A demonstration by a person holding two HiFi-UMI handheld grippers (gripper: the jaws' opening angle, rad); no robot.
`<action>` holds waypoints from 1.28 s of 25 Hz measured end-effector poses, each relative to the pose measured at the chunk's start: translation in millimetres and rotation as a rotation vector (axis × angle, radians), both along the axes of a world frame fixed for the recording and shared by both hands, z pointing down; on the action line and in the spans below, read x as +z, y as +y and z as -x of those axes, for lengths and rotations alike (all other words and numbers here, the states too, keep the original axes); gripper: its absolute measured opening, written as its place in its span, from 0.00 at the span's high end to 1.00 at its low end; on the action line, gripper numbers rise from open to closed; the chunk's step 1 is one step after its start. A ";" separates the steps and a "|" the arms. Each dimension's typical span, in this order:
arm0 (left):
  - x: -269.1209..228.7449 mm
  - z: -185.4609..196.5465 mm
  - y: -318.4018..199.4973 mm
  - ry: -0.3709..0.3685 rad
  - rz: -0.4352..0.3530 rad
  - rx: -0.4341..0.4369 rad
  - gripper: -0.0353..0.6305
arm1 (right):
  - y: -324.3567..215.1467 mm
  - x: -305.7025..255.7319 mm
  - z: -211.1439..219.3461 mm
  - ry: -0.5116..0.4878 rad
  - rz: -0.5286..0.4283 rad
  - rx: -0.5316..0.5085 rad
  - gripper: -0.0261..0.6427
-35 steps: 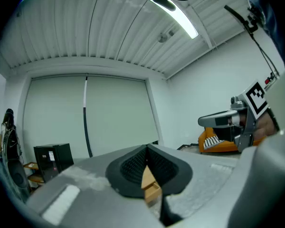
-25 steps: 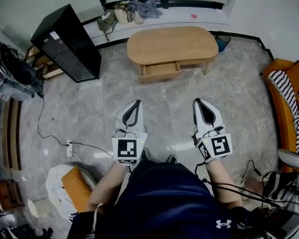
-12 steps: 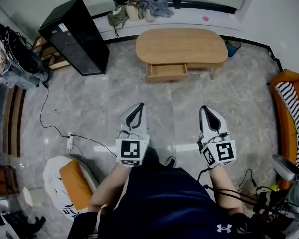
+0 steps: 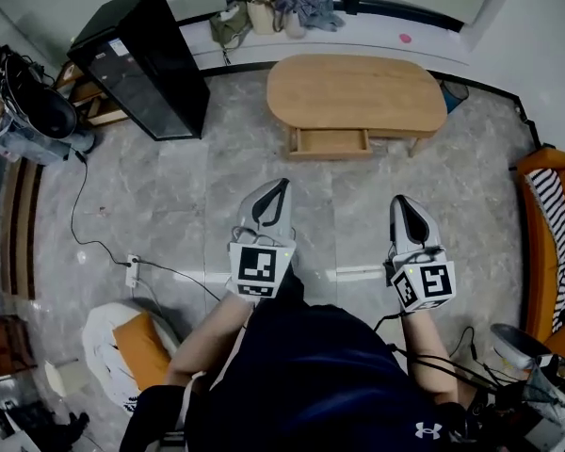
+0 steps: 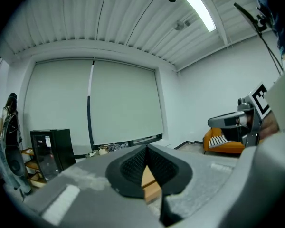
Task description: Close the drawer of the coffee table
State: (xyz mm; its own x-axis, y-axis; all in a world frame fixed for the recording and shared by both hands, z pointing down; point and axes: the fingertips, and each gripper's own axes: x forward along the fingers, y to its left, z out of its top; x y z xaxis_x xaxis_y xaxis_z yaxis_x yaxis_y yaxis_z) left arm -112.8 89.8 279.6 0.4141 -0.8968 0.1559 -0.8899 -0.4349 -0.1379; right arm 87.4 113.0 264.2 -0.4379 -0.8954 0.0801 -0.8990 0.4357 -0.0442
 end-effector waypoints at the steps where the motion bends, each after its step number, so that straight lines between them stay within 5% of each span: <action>1: 1.3 6.6 -11.1 0.003 0.004 0.004 0.94 | -9.7 0.0 6.3 0.001 0.004 0.004 0.96; 17: 25.0 57.1 -118.5 0.053 0.092 0.067 0.94 | -100.3 14.4 58.5 0.063 0.112 0.049 0.96; 32: 28.4 32.2 -181.1 0.028 0.109 0.061 0.94 | -178.9 16.7 38.5 0.032 0.115 0.015 0.96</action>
State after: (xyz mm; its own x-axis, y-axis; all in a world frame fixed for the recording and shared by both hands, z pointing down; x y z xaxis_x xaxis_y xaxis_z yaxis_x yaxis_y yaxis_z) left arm -145.1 -91.2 308.0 0.4733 -0.8479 0.2387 -0.8639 -0.4998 -0.0623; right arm 48.9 -65.9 280.8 -0.4197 -0.8862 0.1964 -0.9073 0.4155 -0.0643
